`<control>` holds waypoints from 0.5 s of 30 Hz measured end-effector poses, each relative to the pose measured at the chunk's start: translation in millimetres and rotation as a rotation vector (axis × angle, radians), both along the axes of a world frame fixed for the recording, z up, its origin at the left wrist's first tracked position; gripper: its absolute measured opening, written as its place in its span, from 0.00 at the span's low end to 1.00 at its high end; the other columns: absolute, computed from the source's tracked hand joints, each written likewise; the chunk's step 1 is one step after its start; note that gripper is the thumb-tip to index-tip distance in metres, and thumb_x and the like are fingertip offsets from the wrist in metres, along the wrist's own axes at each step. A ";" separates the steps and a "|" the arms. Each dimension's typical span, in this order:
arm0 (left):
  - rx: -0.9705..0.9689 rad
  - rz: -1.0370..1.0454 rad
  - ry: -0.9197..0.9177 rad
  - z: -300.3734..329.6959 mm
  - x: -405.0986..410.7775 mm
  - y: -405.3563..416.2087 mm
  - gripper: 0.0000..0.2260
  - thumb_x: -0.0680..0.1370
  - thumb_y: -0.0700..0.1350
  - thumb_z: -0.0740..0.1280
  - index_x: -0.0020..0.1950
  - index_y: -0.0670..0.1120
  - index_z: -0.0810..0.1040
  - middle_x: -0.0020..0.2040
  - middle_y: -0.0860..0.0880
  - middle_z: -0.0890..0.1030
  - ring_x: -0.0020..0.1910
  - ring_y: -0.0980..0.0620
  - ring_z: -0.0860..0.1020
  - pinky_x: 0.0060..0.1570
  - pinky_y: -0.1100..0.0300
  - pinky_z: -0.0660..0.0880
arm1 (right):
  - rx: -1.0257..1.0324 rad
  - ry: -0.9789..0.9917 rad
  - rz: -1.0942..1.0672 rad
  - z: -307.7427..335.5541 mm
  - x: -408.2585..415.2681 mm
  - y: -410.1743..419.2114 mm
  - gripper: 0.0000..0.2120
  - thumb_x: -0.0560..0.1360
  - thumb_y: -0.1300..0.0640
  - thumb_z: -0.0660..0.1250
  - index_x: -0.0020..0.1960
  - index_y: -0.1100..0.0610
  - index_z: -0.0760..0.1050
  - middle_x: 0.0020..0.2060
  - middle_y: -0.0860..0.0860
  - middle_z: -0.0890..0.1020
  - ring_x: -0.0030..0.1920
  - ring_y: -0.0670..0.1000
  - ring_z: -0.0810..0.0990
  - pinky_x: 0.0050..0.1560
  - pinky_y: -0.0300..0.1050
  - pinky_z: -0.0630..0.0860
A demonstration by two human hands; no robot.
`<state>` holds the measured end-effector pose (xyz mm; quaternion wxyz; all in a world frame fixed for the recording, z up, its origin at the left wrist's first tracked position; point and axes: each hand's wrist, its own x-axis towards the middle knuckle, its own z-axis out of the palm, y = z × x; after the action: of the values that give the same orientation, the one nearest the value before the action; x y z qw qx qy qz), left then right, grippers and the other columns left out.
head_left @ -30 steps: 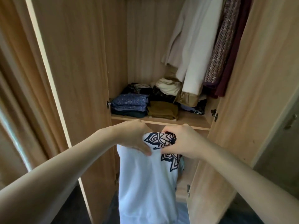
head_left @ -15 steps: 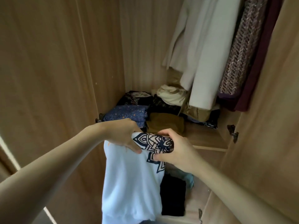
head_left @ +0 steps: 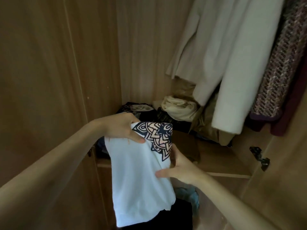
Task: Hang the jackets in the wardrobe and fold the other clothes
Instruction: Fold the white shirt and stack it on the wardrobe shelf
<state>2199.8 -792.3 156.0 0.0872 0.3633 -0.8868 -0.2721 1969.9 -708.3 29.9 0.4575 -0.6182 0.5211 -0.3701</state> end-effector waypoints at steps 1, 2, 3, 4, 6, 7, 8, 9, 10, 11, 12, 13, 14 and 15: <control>0.005 0.008 0.022 2.6 0.8 -11.1 0.08 0.71 0.50 0.77 0.48 0.52 0.84 0.44 0.57 0.86 0.43 0.58 0.83 0.37 0.68 0.76 | 0.011 -0.012 -0.020 -1.3 2.3 -8.0 0.47 0.54 0.49 0.85 0.67 0.41 0.65 0.63 0.41 0.77 0.63 0.45 0.76 0.65 0.54 0.73; 0.011 0.012 0.041 3.6 1.2 -22.2 0.08 0.71 0.50 0.77 0.47 0.52 0.85 0.44 0.57 0.86 0.43 0.58 0.83 0.37 0.68 0.76 | 0.021 -0.004 -0.042 -0.8 4.8 -14.4 0.47 0.54 0.47 0.84 0.67 0.41 0.66 0.62 0.41 0.77 0.62 0.45 0.77 0.64 0.55 0.74; 0.020 0.014 0.055 3.8 1.5 -31.3 0.08 0.70 0.50 0.77 0.47 0.52 0.85 0.44 0.57 0.86 0.43 0.59 0.83 0.37 0.69 0.76 | 0.032 0.013 -0.063 -0.1 6.3 -20.5 0.45 0.54 0.45 0.84 0.67 0.42 0.67 0.61 0.40 0.78 0.61 0.46 0.77 0.63 0.55 0.75; 0.030 0.012 0.064 3.1 1.4 -39.8 0.08 0.70 0.50 0.77 0.47 0.52 0.85 0.44 0.58 0.85 0.42 0.59 0.83 0.37 0.69 0.76 | 0.039 0.030 -0.080 0.8 6.5 -26.1 0.42 0.56 0.46 0.83 0.66 0.43 0.69 0.60 0.40 0.79 0.60 0.46 0.78 0.62 0.54 0.75; 0.047 0.014 0.082 -0.9 1.5 -55.1 0.07 0.70 0.50 0.77 0.46 0.51 0.85 0.43 0.58 0.85 0.41 0.60 0.83 0.37 0.70 0.75 | 0.067 0.043 -0.092 3.0 4.8 -35.3 0.30 0.64 0.52 0.80 0.64 0.45 0.73 0.57 0.40 0.81 0.57 0.44 0.80 0.61 0.53 0.77; 0.062 0.024 0.095 -3.7 1.5 -61.9 0.06 0.70 0.49 0.77 0.45 0.51 0.85 0.42 0.58 0.85 0.40 0.61 0.83 0.37 0.70 0.75 | 0.072 0.041 -0.093 3.9 3.5 -39.3 0.27 0.66 0.53 0.78 0.63 0.44 0.73 0.56 0.40 0.81 0.56 0.44 0.80 0.60 0.52 0.77; 0.085 0.038 0.106 -7.6 1.8 -69.9 0.06 0.70 0.49 0.77 0.44 0.50 0.84 0.41 0.58 0.85 0.40 0.60 0.83 0.38 0.69 0.75 | 0.063 0.043 -0.095 5.1 2.0 -42.7 0.26 0.67 0.53 0.77 0.63 0.44 0.73 0.57 0.40 0.81 0.57 0.44 0.80 0.61 0.52 0.77; 0.109 0.049 0.117 -12.1 2.1 -77.1 0.07 0.70 0.49 0.77 0.44 0.49 0.85 0.41 0.57 0.85 0.41 0.60 0.83 0.40 0.68 0.76 | 0.055 0.045 -0.102 5.5 0.2 -46.4 0.28 0.66 0.51 0.75 0.64 0.44 0.73 0.58 0.40 0.81 0.58 0.44 0.80 0.62 0.53 0.76; 0.131 0.058 0.130 -18.7 2.2 -86.2 0.09 0.69 0.50 0.78 0.46 0.49 0.85 0.42 0.56 0.86 0.43 0.58 0.83 0.43 0.66 0.77 | 0.059 0.046 -0.108 5.3 -1.7 -50.3 0.30 0.65 0.49 0.73 0.66 0.44 0.71 0.59 0.41 0.80 0.58 0.44 0.79 0.63 0.52 0.75; 0.158 0.068 0.145 -25.6 1.6 -94.2 0.12 0.67 0.51 0.78 0.47 0.48 0.85 0.44 0.55 0.86 0.45 0.56 0.84 0.47 0.62 0.78 | 0.077 0.044 -0.114 4.7 -4.3 -54.6 0.32 0.64 0.48 0.72 0.68 0.43 0.69 0.60 0.40 0.79 0.59 0.44 0.79 0.64 0.52 0.74; 0.193 0.077 0.161 -33.6 0.4 -102.9 0.14 0.66 0.52 0.78 0.48 0.48 0.86 0.46 0.53 0.86 0.47 0.54 0.84 0.51 0.59 0.79 | 0.109 0.053 -0.123 4.0 -7.6 -58.7 0.33 0.64 0.46 0.70 0.69 0.42 0.67 0.61 0.39 0.78 0.60 0.44 0.78 0.64 0.51 0.74; 0.224 0.085 0.171 -40.8 -1.2 -110.4 0.16 0.65 0.53 0.79 0.50 0.48 0.86 0.47 0.52 0.86 0.48 0.53 0.84 0.54 0.56 0.79 | 0.141 0.072 -0.131 4.1 -10.7 -62.2 0.32 0.65 0.45 0.68 0.68 0.41 0.67 0.61 0.39 0.78 0.60 0.44 0.78 0.64 0.51 0.73; 0.240 0.095 0.166 -47.8 -4.1 -118.3 0.19 0.64 0.56 0.79 0.50 0.48 0.86 0.48 0.51 0.86 0.49 0.51 0.84 0.56 0.53 0.78 | 0.170 0.112 -0.139 4.3 -14.8 -66.3 0.29 0.66 0.43 0.67 0.66 0.41 0.67 0.60 0.40 0.78 0.59 0.45 0.78 0.64 0.52 0.73; 0.233 0.114 0.156 -54.4 -7.3 -126.8 0.23 0.63 0.60 0.79 0.51 0.48 0.85 0.49 0.49 0.86 0.50 0.49 0.84 0.57 0.51 0.78 | 0.198 0.163 -0.148 4.9 -19.7 -70.9 0.24 0.68 0.43 0.65 0.64 0.42 0.68 0.58 0.42 0.78 0.57 0.46 0.78 0.62 0.52 0.74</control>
<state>2192.4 -919.1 101.6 0.1281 0.3984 -0.8177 -0.3953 1950.2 -779.2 34.8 0.4436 -0.5581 0.6347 -0.2983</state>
